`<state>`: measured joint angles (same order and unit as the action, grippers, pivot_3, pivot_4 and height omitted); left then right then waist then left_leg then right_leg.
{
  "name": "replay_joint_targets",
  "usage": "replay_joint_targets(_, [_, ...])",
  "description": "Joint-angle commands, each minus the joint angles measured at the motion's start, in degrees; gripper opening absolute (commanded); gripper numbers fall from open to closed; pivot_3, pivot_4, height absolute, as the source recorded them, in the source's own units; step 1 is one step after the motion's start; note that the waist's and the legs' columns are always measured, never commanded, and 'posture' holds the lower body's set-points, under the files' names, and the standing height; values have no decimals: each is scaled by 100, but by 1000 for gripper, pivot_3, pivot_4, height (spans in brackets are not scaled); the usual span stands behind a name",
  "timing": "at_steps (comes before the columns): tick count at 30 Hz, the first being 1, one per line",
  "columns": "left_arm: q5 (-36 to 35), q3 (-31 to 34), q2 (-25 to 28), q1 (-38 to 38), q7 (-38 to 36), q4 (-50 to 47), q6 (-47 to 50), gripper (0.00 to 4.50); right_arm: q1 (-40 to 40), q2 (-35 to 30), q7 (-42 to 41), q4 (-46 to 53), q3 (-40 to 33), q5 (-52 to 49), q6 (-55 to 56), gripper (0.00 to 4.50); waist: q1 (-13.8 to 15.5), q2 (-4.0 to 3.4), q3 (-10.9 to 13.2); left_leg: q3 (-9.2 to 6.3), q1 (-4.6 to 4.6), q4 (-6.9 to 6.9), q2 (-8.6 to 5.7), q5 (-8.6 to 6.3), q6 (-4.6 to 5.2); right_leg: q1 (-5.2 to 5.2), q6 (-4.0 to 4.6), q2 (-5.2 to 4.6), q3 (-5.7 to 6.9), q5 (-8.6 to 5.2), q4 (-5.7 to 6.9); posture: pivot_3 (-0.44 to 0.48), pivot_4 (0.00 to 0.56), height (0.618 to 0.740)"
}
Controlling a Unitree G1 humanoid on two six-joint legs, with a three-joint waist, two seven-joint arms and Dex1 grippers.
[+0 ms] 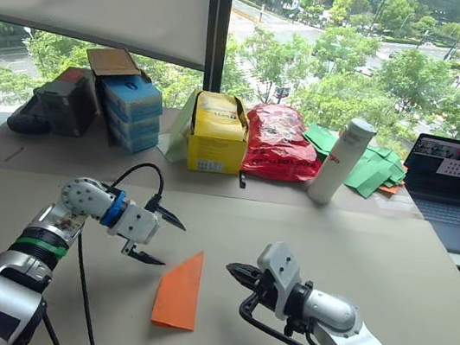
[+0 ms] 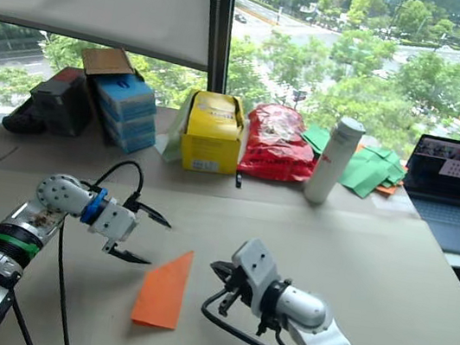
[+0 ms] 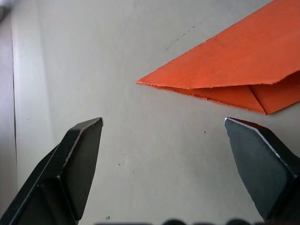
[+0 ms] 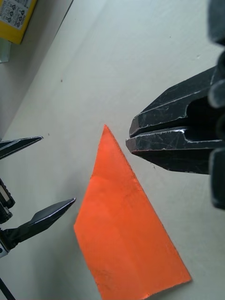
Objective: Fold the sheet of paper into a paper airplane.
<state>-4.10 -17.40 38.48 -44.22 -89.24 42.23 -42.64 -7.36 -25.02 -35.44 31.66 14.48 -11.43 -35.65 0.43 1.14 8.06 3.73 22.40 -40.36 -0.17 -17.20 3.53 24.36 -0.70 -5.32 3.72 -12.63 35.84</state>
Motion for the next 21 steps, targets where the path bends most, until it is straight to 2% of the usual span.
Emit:
replay_joint_targets(1, [-55, -340, -57, -358, -326, 409, -521, 4195, 47, -55, 158, 285, -128, 21, -7, 0, -13, 1, 0, -1, 1, -1, 0, 0, 0, 0, -1, 2, 0, 0, 1, 0, 150, 740])
replay_joint_targets(4, [-262, -559, -262, -604, -326, 578, -666, 4195, 82, -62, 289, 312, -120, 38, -1, 0, 2, 4, 2, -5, 4, -5, 0, -1, 2, 0, -5, 2, 0, -2, 0, 0, 150, 740])
replay_joint_targets(12, [-611, -1177, -318, -670, -326, 463, -881, 4195, 118, -42, 498, 286, -77, 71, 26, 0, 6, 4, 3, -8, 8, -43, 3, -11, 19, -6, -15, 0, -8, 0, 5, 0, 150, 740])
replay_joint_targets(15, [-730, -1380, -258, -641, -326, 407, -899, 3344, 127, -39, 538, 291, -61, 92, 23, 0, 7, 4, 3, -8, 10, -45, 2, -11, 20, -5, -15, 1, -8, 0, 7, 0, 150, 740])
replay_joint_targets(20, [-830, -1505, -203, -608, -326, 360, -921, 1716, 120, -34, 586, 288, -62, 97, 17, 0, 7, 4, 3, -9, 11, -46, 2, -11, 20, -5, -15, 0, -8, 0, 7, 0, 150, 740])
replay_joint_targets(21, [-822, -1497, -203, -605, -326, 369, -928, 1271, 111, -34, 591, 288, -63, 93, 15, 0, 8, 4, 3, -9, 11, -46, 2, -11, 20, -5, -16, 1, -8, 0, 7, 0, 150, 740])
